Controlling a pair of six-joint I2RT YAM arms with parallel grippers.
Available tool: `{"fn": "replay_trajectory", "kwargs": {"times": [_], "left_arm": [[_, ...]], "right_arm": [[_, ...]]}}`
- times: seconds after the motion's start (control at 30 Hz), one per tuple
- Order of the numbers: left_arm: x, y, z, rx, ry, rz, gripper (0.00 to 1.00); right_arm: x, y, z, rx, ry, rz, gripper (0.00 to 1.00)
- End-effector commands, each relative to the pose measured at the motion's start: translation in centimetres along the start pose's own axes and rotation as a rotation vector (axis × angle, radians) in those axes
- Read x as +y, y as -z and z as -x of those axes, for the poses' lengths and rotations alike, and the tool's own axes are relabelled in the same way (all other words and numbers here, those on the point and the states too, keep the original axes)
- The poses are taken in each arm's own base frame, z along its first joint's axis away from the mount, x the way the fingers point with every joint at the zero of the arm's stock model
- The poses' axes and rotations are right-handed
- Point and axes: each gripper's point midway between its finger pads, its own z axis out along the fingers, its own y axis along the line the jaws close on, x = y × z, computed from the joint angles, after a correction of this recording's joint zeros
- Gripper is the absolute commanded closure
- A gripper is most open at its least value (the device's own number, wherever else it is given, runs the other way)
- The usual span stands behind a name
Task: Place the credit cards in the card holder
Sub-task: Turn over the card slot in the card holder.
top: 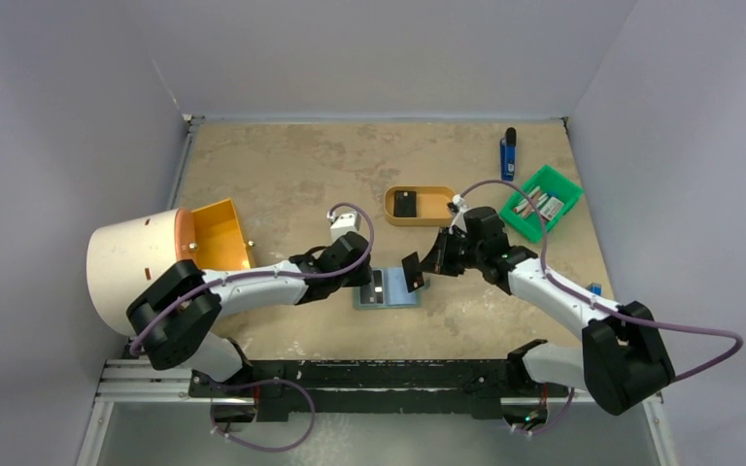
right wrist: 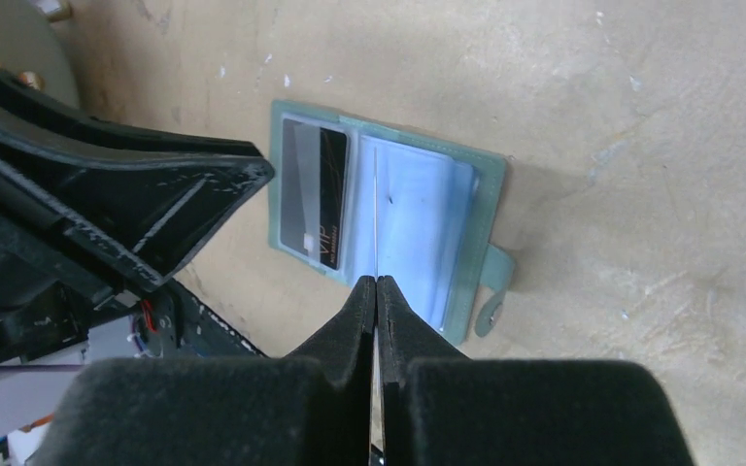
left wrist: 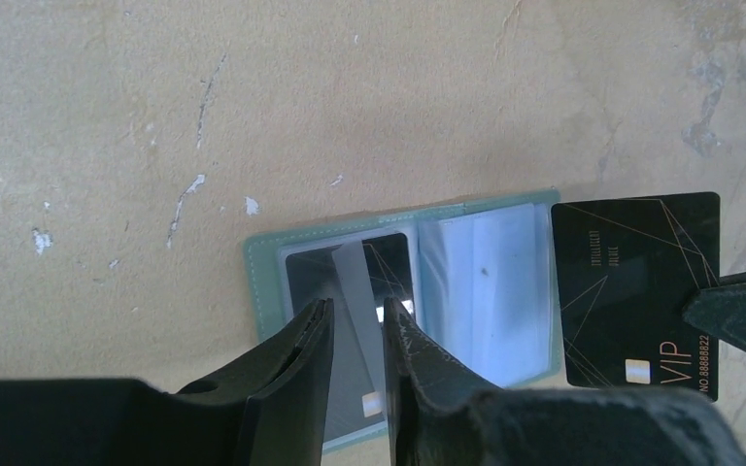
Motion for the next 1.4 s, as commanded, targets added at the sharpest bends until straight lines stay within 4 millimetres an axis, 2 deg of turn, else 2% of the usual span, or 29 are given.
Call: {"fn": "replay_trajectory", "kwargs": {"times": [0.0, 0.27, 0.7, 0.83, 0.93, 1.17, 1.23, 1.37], "left_arm": [[-2.8, -0.5, 1.4, -0.023, 0.03, -0.067, 0.75], [-2.6, -1.8, 0.3, 0.018, 0.032, -0.048, 0.76], [-2.8, -1.9, -0.2, 0.04, 0.048, -0.053, 0.73], [-2.4, -1.2, 0.5, 0.017, 0.058, -0.035, 0.71], [-2.3, -1.1, 0.4, 0.023, 0.053, -0.038, 0.69], [-3.4, -2.4, -1.4, 0.102, 0.034, -0.081, 0.71], [-4.5, -2.2, -0.7, 0.077, 0.04, -0.126, 0.71], [-5.3, -2.3, -0.4, 0.077, 0.032, -0.152, 0.71]], "right_arm": [[1.6, -0.5, 1.0, -0.033, 0.053, 0.088, 1.0], [0.1, -0.9, 0.2, -0.021, 0.035, 0.037, 1.0], [-0.3, -0.8, 0.1, -0.03, 0.035, 0.018, 1.0], [-0.3, -0.6, 0.3, -0.043, 0.037, 0.013, 1.0], [-0.4, -0.6, 0.2, -0.044, 0.036, 0.008, 1.0], [-0.5, -0.4, 0.3, -0.052, 0.033, 0.003, 1.0], [-0.5, -0.4, 0.2, -0.05, 0.032, 0.005, 1.0], [-0.6, -0.4, 0.1, -0.05, 0.03, 0.004, 1.0]]}}
